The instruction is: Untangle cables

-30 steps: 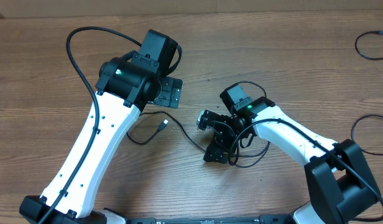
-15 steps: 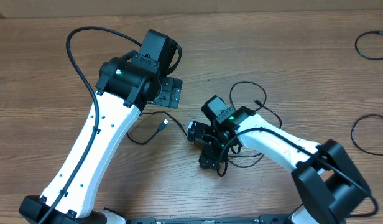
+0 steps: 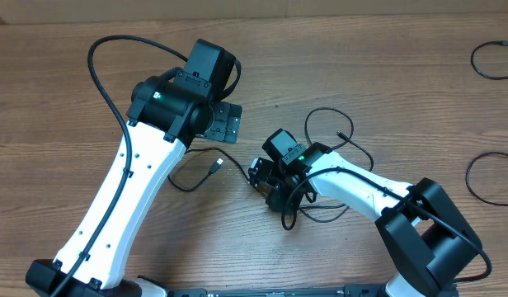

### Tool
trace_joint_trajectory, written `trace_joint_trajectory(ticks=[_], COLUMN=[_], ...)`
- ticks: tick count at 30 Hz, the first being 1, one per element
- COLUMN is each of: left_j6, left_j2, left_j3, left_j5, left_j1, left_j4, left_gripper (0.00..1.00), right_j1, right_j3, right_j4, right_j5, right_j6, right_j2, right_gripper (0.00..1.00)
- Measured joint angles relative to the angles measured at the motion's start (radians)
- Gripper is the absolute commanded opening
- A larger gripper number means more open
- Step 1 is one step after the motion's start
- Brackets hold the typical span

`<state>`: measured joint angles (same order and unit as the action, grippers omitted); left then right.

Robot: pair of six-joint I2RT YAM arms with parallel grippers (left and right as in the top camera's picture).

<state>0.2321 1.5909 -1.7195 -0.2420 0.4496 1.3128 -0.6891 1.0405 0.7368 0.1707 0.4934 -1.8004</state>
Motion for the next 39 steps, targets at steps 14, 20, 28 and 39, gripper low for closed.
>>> trace_joint_trajectory(ticks=[14,20,28,39], left_j6=[0.0,0.0,0.0,0.0], left_j2=[0.0,0.0,0.0,0.0], left_j3=[0.0,0.0,0.0,0.0], left_j5=[0.0,0.0,0.0,0.0], left_j1=[0.0,0.0,0.0,0.0], left_j4=[0.0,0.0,0.0,0.0], left_gripper=[0.99,1.0,1.0,0.99], right_j1=[0.0,0.0,0.09,0.537], right_j3=[0.0,0.009,0.11,0.413], right_j4=[-0.029,-0.023,0.011,0.139], right_j5=[-0.048,-0.177,-0.312,-0.336], right_j6=[-0.07,-0.212,-0.37,-0.507], right_j2=[0.0,0.0,0.002,0.099], right_gripper=[0.04,0.04,0.04,0.04])
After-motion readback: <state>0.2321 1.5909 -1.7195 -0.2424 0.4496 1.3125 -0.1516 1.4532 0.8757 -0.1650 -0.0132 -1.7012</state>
